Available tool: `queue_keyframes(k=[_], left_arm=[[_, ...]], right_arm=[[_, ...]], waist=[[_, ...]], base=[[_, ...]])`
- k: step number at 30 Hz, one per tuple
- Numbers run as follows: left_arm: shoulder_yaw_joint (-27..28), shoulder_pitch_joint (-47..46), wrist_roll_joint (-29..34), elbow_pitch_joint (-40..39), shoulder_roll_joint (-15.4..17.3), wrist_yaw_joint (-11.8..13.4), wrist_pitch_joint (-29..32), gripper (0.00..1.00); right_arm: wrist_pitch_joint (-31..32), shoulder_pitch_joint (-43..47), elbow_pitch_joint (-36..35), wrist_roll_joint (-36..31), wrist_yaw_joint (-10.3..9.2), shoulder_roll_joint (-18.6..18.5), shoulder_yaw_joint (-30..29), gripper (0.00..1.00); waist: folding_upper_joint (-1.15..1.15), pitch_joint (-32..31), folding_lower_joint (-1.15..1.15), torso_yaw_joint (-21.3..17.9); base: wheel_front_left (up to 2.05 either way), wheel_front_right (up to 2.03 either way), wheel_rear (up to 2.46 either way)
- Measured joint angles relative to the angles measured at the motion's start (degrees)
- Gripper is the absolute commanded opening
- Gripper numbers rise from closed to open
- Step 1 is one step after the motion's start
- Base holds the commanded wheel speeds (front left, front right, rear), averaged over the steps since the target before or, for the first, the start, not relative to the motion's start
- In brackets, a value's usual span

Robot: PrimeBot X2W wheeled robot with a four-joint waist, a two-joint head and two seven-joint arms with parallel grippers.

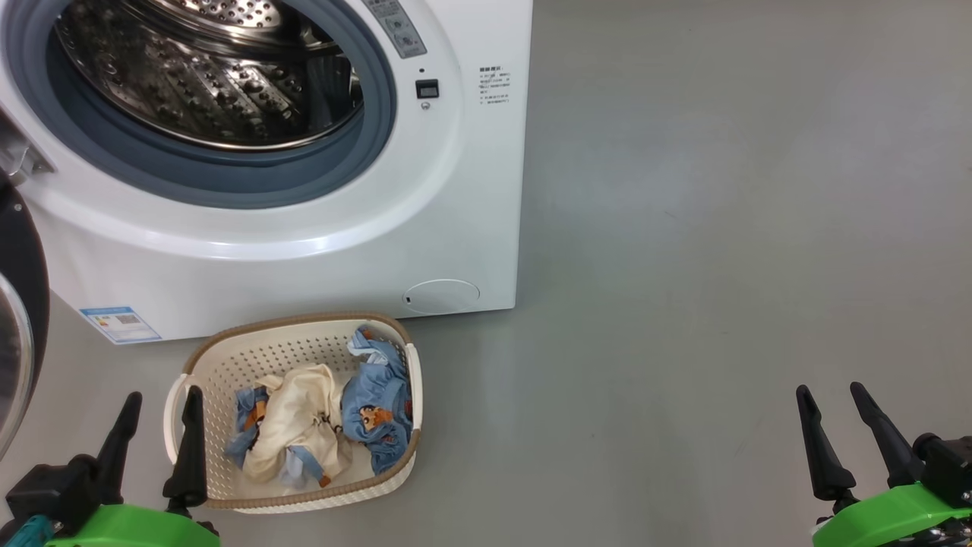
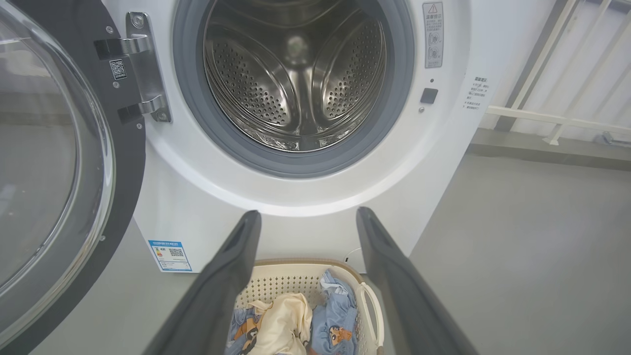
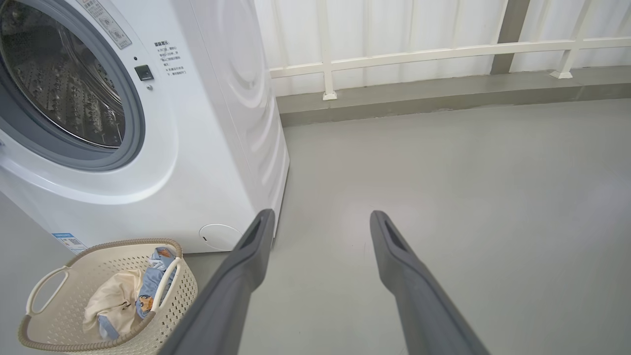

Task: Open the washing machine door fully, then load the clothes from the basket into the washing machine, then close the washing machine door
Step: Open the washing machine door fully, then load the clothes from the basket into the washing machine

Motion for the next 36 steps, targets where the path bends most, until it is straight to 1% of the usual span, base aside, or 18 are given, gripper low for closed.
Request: queue_keyframes(k=[11,36], left_arm=[[0.5,0.0,0.0,0.0,-0.2,0.0,0.0,1.00],[1.3,-0.2,-0.5,0.7,-1.3,0.0,0.0,1.00]], right_arm=[[0.0,0.0,-0.1,0.0,0.00,0.3,-0.2,1.00],[0.0,0.0,-0.5,-0.3,0.00,0.6,0.0,1.00]], waist=[[0.00,0.6,0.00,-0.3],[0.00,1.5,0.00,0.9]], base=[[0.00,0.00,0.00],[0.00,0.00,0.00]])
